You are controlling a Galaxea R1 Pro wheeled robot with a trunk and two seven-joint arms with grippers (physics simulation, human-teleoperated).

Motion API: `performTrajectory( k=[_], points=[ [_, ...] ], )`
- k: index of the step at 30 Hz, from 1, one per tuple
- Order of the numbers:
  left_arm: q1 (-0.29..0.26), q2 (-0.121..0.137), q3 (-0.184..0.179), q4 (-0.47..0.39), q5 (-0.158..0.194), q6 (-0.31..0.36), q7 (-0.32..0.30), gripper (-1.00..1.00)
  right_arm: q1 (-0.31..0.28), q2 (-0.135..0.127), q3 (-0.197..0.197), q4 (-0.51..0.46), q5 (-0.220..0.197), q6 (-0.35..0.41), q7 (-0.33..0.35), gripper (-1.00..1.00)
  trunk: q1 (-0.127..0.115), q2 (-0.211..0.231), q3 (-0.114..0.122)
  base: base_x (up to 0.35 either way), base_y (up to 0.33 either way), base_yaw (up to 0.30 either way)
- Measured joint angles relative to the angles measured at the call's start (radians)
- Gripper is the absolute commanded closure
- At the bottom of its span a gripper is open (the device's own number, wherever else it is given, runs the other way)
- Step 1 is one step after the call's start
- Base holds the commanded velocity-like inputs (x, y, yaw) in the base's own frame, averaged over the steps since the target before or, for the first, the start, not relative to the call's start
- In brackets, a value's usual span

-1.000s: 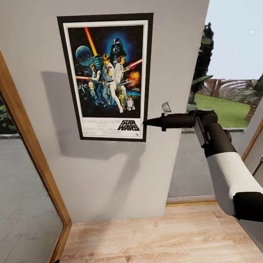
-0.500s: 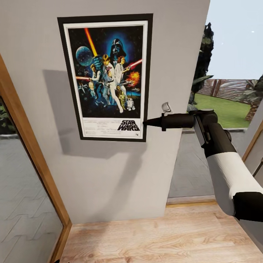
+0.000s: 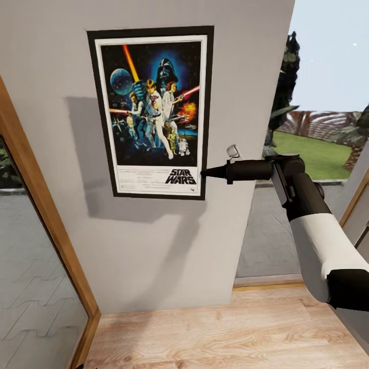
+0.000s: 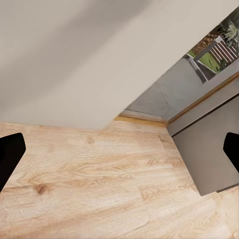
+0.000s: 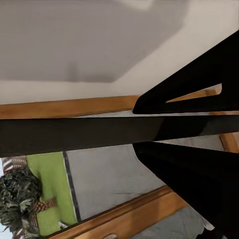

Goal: Pick up the poster from the kitchen countertop and hang it on one of the wall nails in the kitchen.

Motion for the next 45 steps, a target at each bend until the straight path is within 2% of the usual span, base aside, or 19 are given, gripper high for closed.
performTrajectory(
  k=[45],
  points=[
    [0.0,0.0,0.0,0.0,0.0,0.0,0.0,-1.0,0.0,0.0,0.007,-0.051,0.0,0.009,0.003,1.0,0.0,0.0,0.0,0.007,0.0,0.0]
  ],
)
